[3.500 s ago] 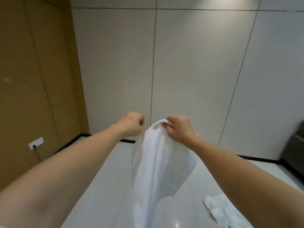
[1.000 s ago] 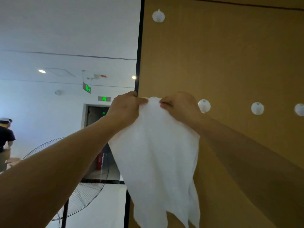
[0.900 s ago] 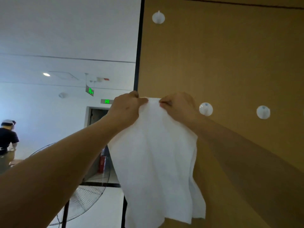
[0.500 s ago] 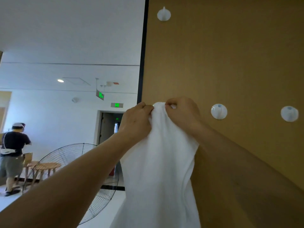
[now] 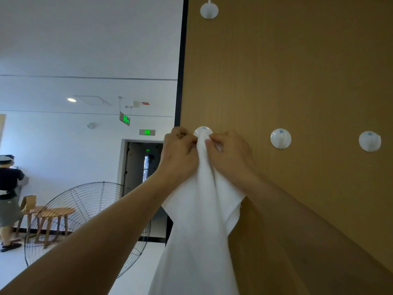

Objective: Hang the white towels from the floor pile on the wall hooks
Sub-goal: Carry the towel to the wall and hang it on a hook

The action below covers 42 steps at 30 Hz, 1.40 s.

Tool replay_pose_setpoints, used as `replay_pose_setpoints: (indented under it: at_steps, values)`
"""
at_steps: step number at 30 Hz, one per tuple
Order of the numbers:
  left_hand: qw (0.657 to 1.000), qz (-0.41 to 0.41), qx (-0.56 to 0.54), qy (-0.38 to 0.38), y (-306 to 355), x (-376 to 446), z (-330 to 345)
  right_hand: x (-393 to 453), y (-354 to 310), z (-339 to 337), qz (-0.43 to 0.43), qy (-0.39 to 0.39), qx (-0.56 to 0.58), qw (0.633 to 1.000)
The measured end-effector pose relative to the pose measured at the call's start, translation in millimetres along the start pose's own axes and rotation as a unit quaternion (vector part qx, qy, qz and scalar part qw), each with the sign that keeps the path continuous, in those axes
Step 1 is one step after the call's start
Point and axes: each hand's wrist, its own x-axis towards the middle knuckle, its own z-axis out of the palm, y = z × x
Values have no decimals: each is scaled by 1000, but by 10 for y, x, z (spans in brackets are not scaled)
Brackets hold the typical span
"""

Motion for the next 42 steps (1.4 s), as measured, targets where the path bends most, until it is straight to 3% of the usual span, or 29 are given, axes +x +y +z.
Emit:
replay_pose_setpoints:
  at_steps: [3,5,8,11,15,18,22,28,34,38,42]
  values:
    - [992,65,104,41,-40,-141,6,-109,-28,42,-51,67,-134,987]
    - [991,77,108,32,-79,-262,56,-183,-46,109,-38,35,-89,995]
    - [999,36,-21,30,-109,-534,166,-355,-78,200,-19,6,36,999]
    - [994,27,-89,65,-128,-851,245,-577,-111,332,21,24,71,997]
    - [953,-76,-287,61,-142,-1282,384,-909,-249,544,104,62,110,987]
    - [932,-106,-345,10,-178,-1546,437,-1095,-355,654,124,75,80,986]
    - [970,-6,-230,-75,-351,-1770,401,-1320,-439,697,143,81,39,986]
    - [958,37,-233,-163,-611,-2192,186,-1895,-657,769,215,79,71,971]
    - [930,-7,-227,-289,-848,-2578,-62,-2555,-905,650,360,-20,23,932]
    - [914,-22,-214,-343,-819,-2708,-232,-2818,-1122,438,395,-99,-42,912]
    - [905,20,-193,-379,-688,-2893,-431,-3075,-1369,198,419,-104,-84,898]
